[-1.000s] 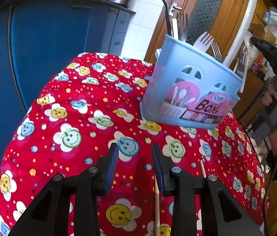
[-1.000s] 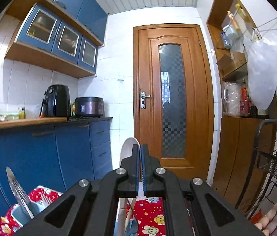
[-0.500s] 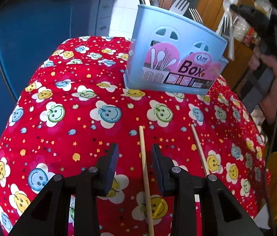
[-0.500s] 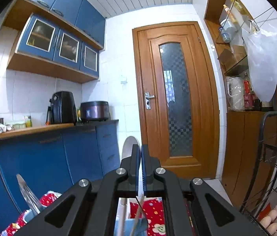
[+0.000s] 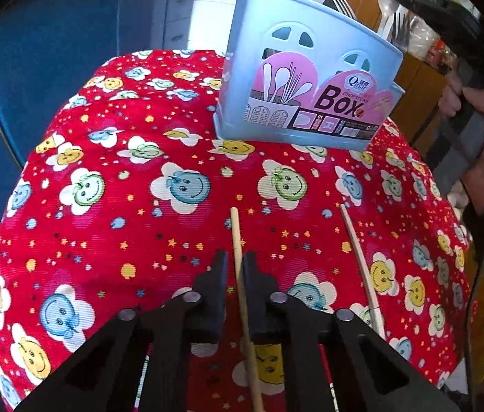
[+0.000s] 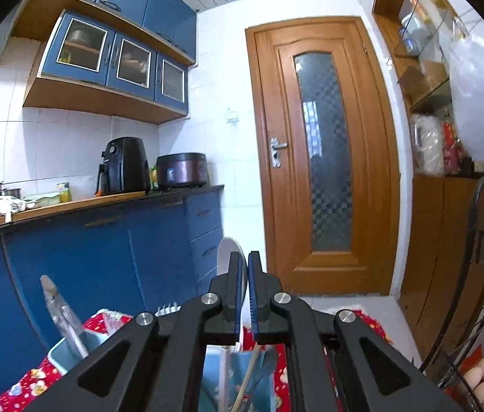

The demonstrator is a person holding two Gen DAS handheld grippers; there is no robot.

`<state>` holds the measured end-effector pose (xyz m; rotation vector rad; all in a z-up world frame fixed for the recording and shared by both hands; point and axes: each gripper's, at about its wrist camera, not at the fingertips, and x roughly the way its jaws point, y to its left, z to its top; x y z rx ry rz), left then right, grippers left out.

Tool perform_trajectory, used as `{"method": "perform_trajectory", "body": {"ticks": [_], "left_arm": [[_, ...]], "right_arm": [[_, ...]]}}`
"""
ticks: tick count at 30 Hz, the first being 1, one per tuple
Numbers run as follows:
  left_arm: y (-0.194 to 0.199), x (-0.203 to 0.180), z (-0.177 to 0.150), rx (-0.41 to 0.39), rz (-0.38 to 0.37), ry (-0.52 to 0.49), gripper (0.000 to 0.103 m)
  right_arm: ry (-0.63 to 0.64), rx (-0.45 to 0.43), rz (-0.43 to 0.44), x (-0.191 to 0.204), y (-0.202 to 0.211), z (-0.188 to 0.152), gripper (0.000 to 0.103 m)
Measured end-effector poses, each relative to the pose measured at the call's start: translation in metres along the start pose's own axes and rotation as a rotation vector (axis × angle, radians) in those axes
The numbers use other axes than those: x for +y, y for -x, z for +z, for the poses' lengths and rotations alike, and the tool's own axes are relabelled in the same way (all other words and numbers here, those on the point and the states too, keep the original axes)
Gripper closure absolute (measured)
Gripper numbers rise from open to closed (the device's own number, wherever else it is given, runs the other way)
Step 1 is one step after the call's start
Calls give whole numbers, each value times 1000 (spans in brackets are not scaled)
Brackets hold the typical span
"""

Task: Organize utensils
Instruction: 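Close the left tool on a wooden chopstick lying on the tablecloth, then close the right tool on the second wooden chopstick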

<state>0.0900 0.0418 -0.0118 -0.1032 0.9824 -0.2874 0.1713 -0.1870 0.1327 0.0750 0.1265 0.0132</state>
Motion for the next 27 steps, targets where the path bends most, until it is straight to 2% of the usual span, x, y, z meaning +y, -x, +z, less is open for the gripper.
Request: {"method": "perform_trajectory", "body": {"ticks": [1,3,4,10,17,27], "left_arm": [[0,0,1,2,-8,4,98],[0,0,1,2,-11,11,98],[0,1,2,0,-14,16,98],[6,5,5,-20,-64,66,99],[27,6,11,-107,-86,97,99],[51,5,11,-217,-62,99,99]], "right_arm": [[-1,7,5,0,2,0,88],[-4,18,23,-2,7,1,73],[-5,23,30,-3,10,1,72],[-23,65,37,-8,30,3,72],[-63,217,56,-11,51,-11,72],[-98,411,117,-2,82,-41,72]]}}
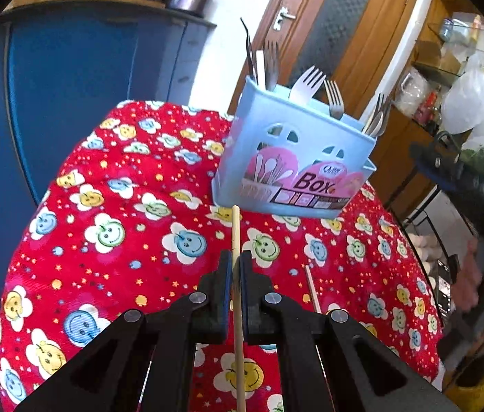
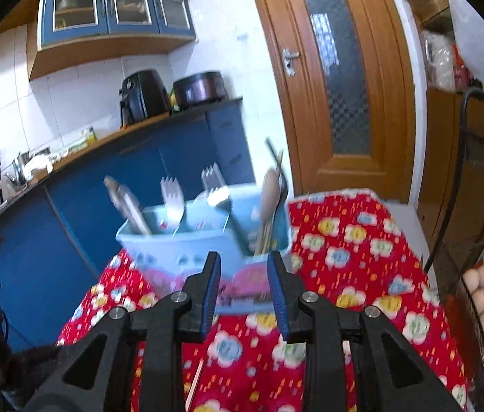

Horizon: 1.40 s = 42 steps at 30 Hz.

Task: Organize utensils
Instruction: 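Close the right tool on the second wooden chopstick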

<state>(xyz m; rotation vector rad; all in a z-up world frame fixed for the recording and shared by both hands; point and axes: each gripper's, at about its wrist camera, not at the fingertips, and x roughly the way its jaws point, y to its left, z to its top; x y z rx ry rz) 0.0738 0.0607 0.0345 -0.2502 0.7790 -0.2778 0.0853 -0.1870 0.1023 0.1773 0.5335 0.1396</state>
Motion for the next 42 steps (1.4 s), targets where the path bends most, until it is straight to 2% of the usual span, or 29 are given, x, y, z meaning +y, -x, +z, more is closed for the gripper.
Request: {"method": "perform_trajectory", "body": {"ticks": [10,23,32,42], "left_arm": [[16,2,-7,-48,13,-14,99],[8,18,-24,20,69,13,99],[12,25,-25,4,60,33,98],[17,23,-23,-22,33,28,99]], "right_arm": [[-35,210,49,15,-3,-46,72],[-45,433,87,24,-19,-92,72],[-77,557,129,28,-38,-101,72],[-51,672,107,44,-65,-99,74]]}}
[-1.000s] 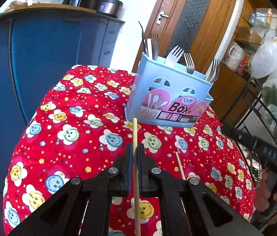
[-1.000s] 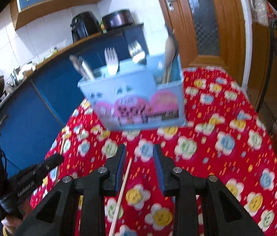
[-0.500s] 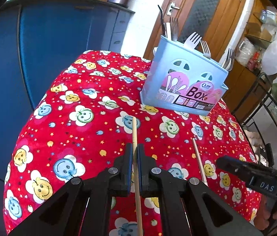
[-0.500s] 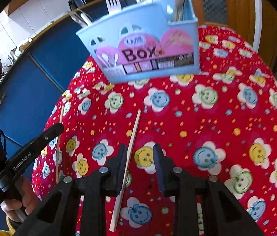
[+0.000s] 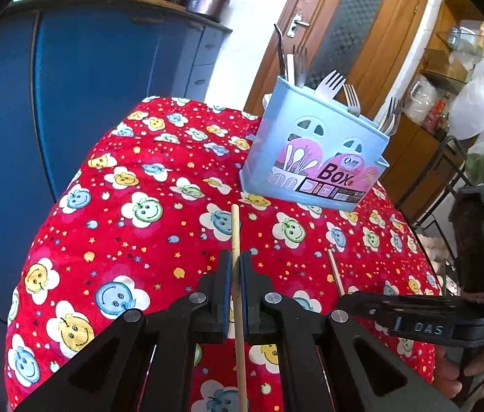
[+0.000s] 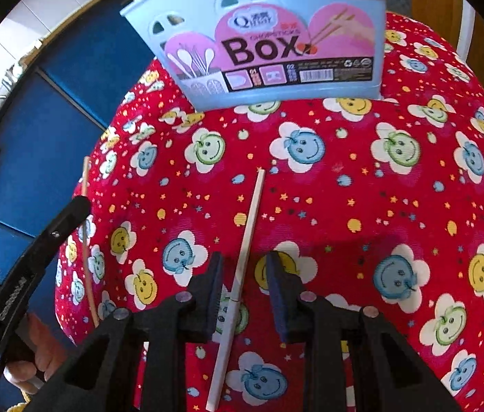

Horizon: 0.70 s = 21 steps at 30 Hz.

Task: Organize utensils
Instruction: 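Close the right tool on the second wooden chopstick, then lift both chopsticks and lower them into the blue holder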

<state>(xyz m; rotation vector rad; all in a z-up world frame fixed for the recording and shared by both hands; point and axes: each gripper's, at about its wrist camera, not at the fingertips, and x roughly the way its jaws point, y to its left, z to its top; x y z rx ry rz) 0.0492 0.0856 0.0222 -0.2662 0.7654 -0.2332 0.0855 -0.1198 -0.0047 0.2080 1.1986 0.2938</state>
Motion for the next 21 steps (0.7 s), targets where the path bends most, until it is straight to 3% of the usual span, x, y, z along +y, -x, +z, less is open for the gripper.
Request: {"method": "perform_trajectory", "body": {"ticks": [4,12,21], "left_arm": [[3,0,1,-11,-3,-3,99],[6,-5,4,-29,-5,-13,99],[15,-14,8,-58,-22,-23,99]], "right_arm": [[7,44,-14,2,-7,9,77],[22,77,-45,5,-14,16,93],[-36,-5,91,-19,11,0,97]]}}
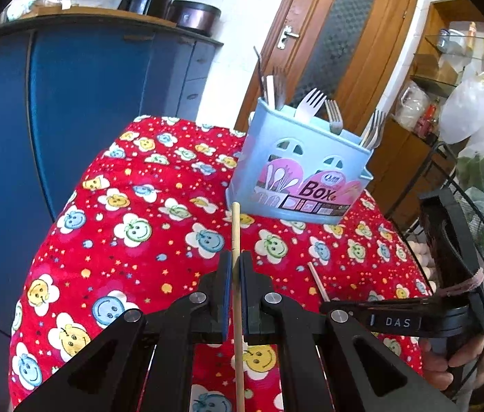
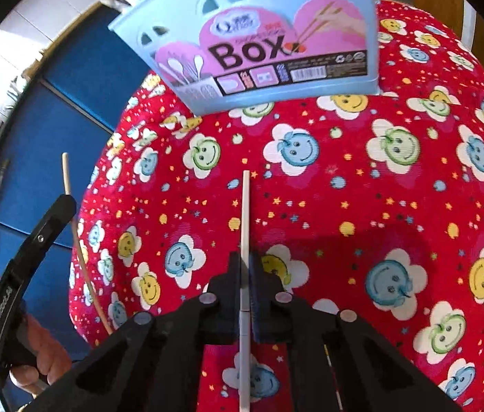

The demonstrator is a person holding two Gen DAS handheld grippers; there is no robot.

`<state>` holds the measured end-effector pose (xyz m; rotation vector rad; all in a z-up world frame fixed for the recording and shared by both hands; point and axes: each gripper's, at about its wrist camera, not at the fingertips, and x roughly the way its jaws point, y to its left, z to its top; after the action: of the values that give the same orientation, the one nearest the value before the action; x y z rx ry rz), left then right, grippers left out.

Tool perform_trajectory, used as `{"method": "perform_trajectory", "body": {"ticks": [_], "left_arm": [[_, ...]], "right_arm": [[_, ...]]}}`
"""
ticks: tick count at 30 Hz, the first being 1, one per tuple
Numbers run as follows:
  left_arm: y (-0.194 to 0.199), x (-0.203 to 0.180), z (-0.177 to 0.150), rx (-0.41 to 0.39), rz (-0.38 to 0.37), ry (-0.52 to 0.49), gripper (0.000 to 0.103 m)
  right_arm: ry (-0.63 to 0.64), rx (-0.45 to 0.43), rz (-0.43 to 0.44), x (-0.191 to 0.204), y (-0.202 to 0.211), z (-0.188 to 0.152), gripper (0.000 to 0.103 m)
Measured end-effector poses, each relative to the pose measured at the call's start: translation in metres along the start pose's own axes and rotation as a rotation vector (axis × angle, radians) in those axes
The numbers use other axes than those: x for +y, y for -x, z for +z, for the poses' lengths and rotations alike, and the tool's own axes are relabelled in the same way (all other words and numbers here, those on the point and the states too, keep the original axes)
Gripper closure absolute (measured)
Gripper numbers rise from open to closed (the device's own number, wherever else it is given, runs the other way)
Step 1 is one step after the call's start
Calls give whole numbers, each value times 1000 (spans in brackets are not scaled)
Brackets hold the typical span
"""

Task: Organize utensils
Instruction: 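Lift both chopsticks and lower them into the blue holder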

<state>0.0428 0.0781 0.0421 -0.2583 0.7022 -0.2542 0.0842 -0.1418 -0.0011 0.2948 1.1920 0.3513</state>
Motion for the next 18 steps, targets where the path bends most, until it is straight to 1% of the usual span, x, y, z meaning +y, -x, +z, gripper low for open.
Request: {"method": "perform_trajectory", "body": {"ticks": [4,7,14,18], "left_arm": [[5,-7,3,-20,-13,-11,99],[9,-14,7,-39,-25,-21,99],[12,-31,18,-77,-46,-45,99],[12,-40,27,-104,-54,-59,99]], "right_arm": [[-17,-48,56,-9,18,-7,97],[-19,-95,77,-13,30,-10,97],[-16,-196,106,-24,58,-11,97],[-1,-272,117,-24,76,-8,97]]}}
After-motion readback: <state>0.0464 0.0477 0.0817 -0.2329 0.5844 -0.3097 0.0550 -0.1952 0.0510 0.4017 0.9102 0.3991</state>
